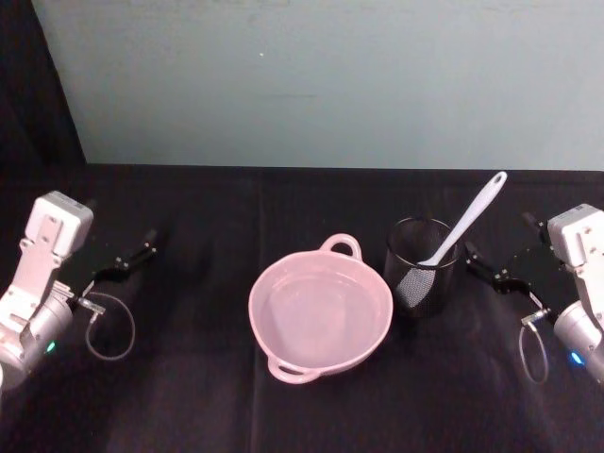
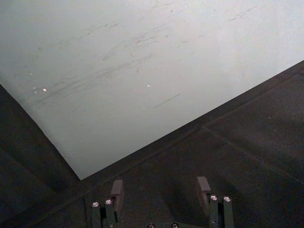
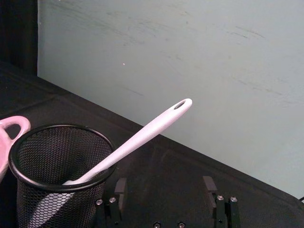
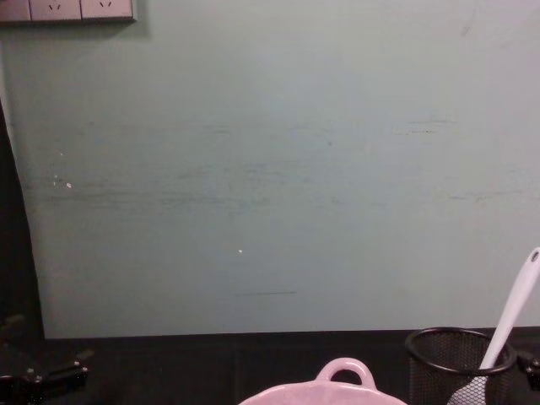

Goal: Use the one hand to pick up the spoon and stir the clear water in the bowl.

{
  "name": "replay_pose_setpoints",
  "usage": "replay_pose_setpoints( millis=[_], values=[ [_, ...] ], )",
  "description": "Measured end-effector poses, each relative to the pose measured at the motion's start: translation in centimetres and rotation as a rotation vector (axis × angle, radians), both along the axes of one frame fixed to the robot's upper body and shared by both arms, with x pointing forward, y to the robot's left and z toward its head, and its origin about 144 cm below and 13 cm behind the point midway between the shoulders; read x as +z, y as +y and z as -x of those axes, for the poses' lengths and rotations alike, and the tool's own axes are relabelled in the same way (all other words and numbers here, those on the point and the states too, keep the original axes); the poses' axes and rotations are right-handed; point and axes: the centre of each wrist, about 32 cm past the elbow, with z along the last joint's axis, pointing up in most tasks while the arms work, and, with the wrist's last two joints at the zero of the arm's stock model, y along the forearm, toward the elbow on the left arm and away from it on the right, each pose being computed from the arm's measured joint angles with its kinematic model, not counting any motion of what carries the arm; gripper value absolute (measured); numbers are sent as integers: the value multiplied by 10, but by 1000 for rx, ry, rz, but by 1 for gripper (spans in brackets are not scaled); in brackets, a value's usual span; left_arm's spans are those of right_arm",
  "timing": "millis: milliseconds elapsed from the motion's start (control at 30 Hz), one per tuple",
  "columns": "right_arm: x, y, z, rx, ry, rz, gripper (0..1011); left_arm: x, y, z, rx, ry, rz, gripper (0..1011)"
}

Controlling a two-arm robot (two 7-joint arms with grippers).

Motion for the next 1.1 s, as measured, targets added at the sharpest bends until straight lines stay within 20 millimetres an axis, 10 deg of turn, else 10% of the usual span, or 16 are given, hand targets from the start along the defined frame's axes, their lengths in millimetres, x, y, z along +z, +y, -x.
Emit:
replay_pose_setpoints(
  millis=[1100],
  values=[
    [14,-23,34,28,42,-235,1003,0,0,0,0,0,0,1005]
  ],
)
